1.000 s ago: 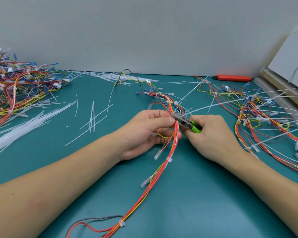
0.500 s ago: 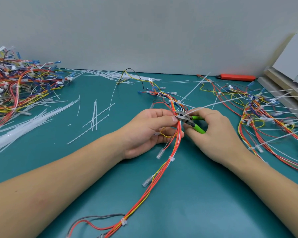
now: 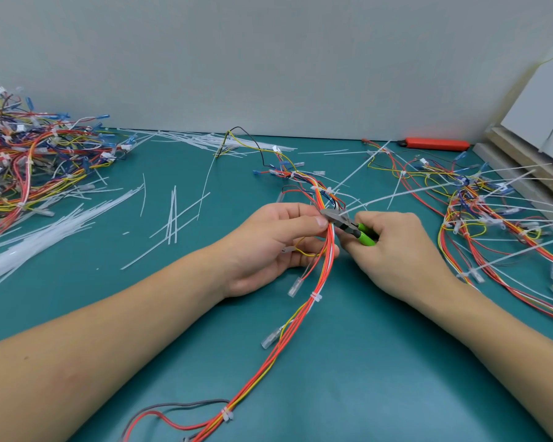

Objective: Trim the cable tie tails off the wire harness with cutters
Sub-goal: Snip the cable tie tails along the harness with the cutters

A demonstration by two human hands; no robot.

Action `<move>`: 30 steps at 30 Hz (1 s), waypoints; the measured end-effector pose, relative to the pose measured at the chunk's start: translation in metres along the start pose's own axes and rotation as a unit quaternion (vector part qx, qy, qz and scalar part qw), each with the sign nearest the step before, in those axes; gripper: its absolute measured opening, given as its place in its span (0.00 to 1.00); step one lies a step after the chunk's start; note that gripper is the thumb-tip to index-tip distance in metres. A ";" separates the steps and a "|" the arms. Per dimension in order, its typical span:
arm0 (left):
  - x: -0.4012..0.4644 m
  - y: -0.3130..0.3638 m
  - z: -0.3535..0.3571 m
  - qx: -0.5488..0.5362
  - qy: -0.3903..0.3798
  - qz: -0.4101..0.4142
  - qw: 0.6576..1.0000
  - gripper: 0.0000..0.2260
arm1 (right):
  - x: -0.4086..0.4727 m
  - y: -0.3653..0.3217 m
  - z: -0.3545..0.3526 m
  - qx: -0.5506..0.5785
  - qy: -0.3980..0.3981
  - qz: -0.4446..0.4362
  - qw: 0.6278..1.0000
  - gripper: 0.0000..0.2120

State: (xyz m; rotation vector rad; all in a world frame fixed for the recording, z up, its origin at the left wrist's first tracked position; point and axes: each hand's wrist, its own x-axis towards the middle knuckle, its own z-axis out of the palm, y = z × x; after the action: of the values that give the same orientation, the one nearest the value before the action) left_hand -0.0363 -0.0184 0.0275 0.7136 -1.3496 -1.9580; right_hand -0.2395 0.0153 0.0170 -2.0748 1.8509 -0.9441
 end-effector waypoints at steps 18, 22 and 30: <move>-0.001 0.001 0.000 -0.003 0.008 -0.006 1.000 0.03 | 0.001 -0.001 -0.003 -0.009 -0.003 -0.019 1.000 0.07; 0.000 0.000 0.000 0.003 0.005 -0.003 1.000 0.05 | 0.001 0.000 -0.003 -0.003 0.006 -0.015 1.000 0.05; -0.001 0.001 0.001 0.007 -0.005 0.001 1.000 0.05 | -0.001 -0.003 -0.001 -0.020 -0.004 -0.001 1.000 0.21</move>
State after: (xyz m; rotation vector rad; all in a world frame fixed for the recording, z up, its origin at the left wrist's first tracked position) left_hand -0.0360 -0.0177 0.0290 0.7105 -1.3713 -1.9544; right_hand -0.2374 0.0173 0.0189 -2.1008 1.8795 -0.9035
